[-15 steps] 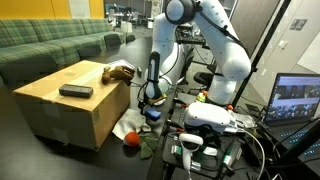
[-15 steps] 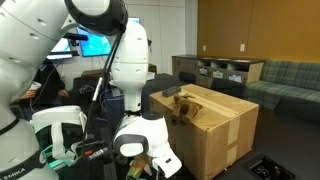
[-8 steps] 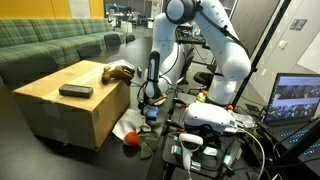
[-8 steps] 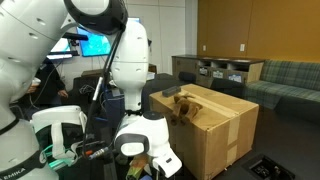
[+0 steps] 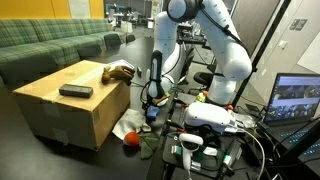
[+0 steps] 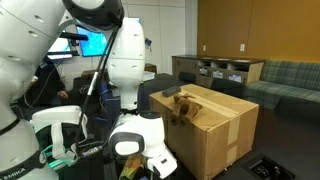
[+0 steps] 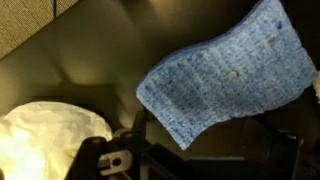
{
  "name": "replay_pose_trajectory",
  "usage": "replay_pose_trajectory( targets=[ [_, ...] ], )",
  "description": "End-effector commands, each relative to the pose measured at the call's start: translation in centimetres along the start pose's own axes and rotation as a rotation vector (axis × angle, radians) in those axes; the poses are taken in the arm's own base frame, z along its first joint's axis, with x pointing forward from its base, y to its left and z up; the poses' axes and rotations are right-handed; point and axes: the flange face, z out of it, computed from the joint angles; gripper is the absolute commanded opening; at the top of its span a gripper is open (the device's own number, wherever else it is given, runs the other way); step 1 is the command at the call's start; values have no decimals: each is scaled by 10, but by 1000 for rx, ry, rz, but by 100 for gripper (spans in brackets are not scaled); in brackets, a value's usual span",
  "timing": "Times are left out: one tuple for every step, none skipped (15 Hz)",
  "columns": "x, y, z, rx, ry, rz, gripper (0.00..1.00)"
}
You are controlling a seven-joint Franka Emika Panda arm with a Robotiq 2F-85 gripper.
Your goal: Put the objects on top of the box on to the table and the objects on the table on top of the box
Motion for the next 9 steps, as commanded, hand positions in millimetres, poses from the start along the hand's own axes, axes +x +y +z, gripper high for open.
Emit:
replay_pose_trajectory(
  targets=[
    [-11,8,-14,-41,3,-8,100],
    [-13,9,-16,-57,7,-12,100],
    [-15,10,-17,-69,8,-14,100],
    [-17,9,-19,-81,10,-19,100],
    [-20,9,-21,-89,7,-22,100],
    [-22,6,-22,-95,6,-27,100],
    [-24,3,-24,-96,8,-34,100],
    [-24,-2,-26,-91,10,-38,100],
    [-25,-6,-29,-92,13,-36,100]
  ],
)
